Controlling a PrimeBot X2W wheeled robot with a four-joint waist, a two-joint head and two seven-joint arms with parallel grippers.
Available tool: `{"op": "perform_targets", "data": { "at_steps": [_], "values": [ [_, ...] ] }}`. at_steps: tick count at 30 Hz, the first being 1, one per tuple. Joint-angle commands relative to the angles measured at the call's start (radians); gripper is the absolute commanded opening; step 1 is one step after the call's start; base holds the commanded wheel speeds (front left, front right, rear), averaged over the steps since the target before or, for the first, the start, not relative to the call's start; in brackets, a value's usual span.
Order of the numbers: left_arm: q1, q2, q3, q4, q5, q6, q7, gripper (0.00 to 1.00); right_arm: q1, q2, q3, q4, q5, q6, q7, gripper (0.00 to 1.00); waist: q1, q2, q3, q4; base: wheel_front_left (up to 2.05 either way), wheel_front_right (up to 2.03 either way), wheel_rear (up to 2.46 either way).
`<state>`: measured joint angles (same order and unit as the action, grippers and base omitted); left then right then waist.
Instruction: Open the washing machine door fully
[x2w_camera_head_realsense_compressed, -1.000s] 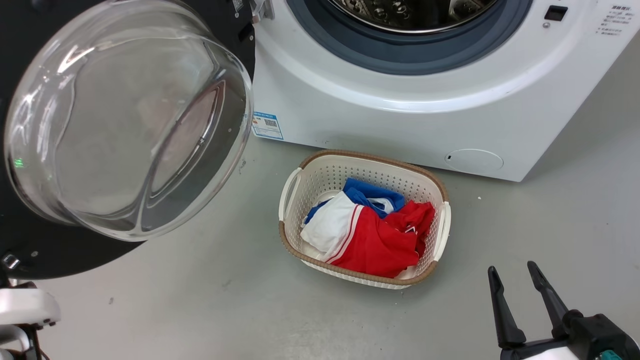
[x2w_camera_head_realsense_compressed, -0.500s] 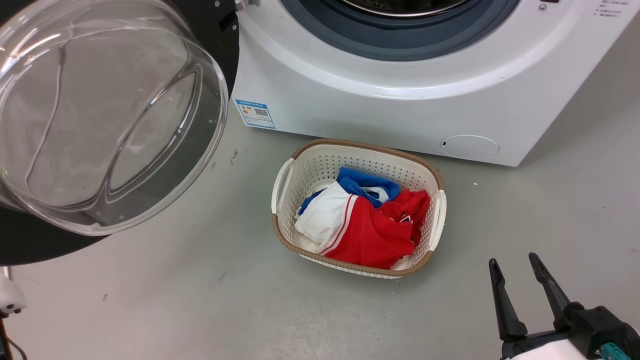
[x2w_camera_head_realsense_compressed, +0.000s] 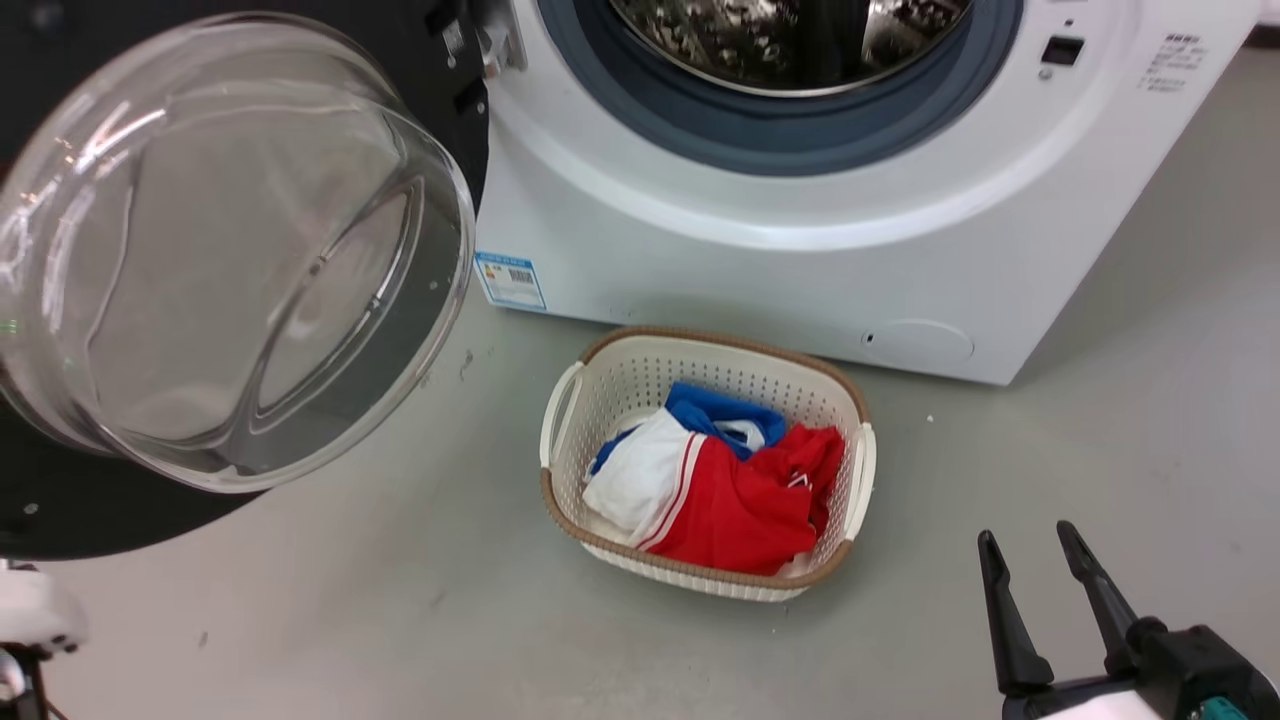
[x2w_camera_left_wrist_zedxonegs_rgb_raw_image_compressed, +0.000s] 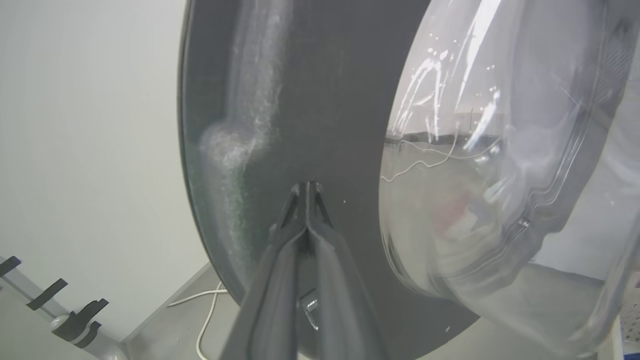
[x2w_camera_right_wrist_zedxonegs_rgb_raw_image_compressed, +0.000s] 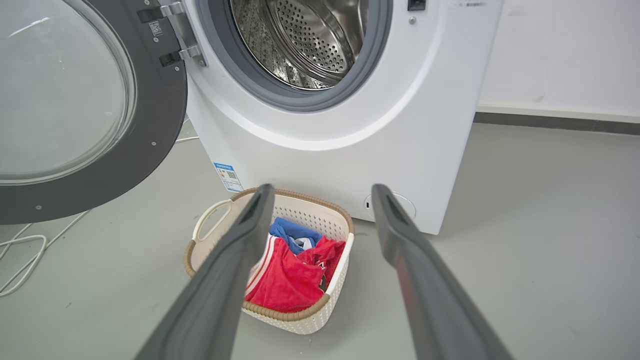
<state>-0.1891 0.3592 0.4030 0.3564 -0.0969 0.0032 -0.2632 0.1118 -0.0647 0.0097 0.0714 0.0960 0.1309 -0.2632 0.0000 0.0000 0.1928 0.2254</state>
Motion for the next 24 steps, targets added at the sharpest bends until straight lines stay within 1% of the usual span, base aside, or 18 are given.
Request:
{"op": "perform_targets", "data": {
  "at_steps": [1, 9, 14, 19, 24],
  "values": [
    [0.022, -0.014, -0.006, -0.025, 0.016, -0.003, -0.002, 0.00, 0.014, 0.005, -0.003, -0.004, 0.002, 0.000, -0.002, 1.00, 0.0000, 0.0000, -0.038, -0.003, 0.00, 0.00, 0.00],
    [0.126, -0.097, -0.077, -0.224, 0.074, -0.016, -0.002, 0.00, 0.054, 0.014, -0.019, -0.040, -0.005, 0.000, -0.002, 1.00, 0.0000, 0.0000, -0.133, -0.016, 0.00, 0.00, 0.00],
    [0.178, -0.143, -0.153, -0.318, 0.106, -0.025, -0.002, 0.00, 0.077, 0.015, -0.030, -0.071, -0.015, 0.000, -0.002, 1.00, 0.0000, 0.0000, -0.177, -0.033, 0.00, 0.00, 0.00],
    [0.210, -0.183, -0.221, -0.375, 0.110, -0.038, -0.002, 0.00, 0.089, 0.015, -0.043, -0.101, -0.005, 0.000, -0.002, 1.00, 0.0000, 0.0000, -0.202, -0.060, 0.00, 0.00, 0.00],
    [0.232, -0.214, -0.272, -0.390, 0.102, -0.052, -0.002, 0.00, 0.097, 0.016, -0.037, -0.111, 0.004, 0.000, -0.002, 1.00, 0.0000, 0.0000, -0.212, -0.089, 0.00, 0.00, 0.00]
  ]
}}
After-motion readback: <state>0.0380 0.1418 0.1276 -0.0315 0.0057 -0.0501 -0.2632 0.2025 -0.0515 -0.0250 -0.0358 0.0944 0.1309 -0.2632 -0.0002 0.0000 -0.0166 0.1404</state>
